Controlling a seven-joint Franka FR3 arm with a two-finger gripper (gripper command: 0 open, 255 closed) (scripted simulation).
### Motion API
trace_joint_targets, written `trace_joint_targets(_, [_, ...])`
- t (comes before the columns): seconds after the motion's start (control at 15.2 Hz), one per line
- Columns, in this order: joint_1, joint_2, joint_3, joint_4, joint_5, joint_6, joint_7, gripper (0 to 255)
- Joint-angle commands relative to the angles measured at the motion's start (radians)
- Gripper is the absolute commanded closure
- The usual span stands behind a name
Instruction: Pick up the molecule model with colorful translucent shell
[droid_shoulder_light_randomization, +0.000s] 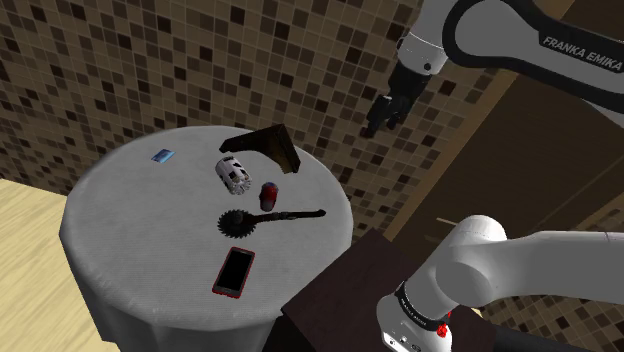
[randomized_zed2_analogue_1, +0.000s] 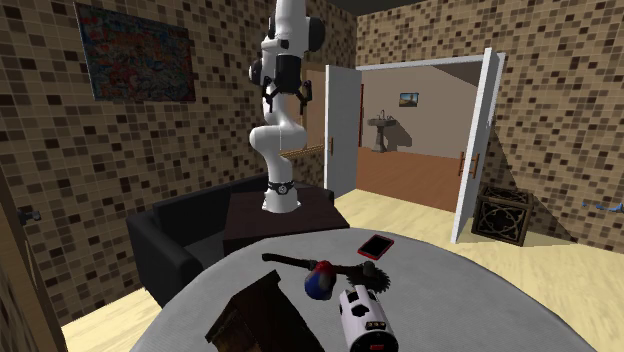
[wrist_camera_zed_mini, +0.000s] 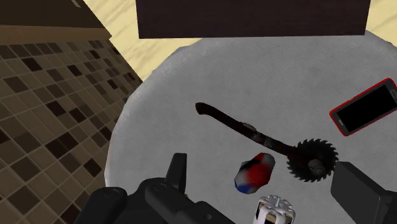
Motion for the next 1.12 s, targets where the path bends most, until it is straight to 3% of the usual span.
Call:
trace_joint_targets(0.0, [0.000, 0.000, 0.000, 0.000, 0.000, 0.000, 0.000, 0])
trace_joint_targets(0.53, [-0.020, 0.180, 0.078, -0.094, 0.021, 0.242, 0.168, 0])
trace_joint_targets(1.06, [-0.050, 0.444, 0.148, -0.094, 0.002, 0.469, 0.345, 0])
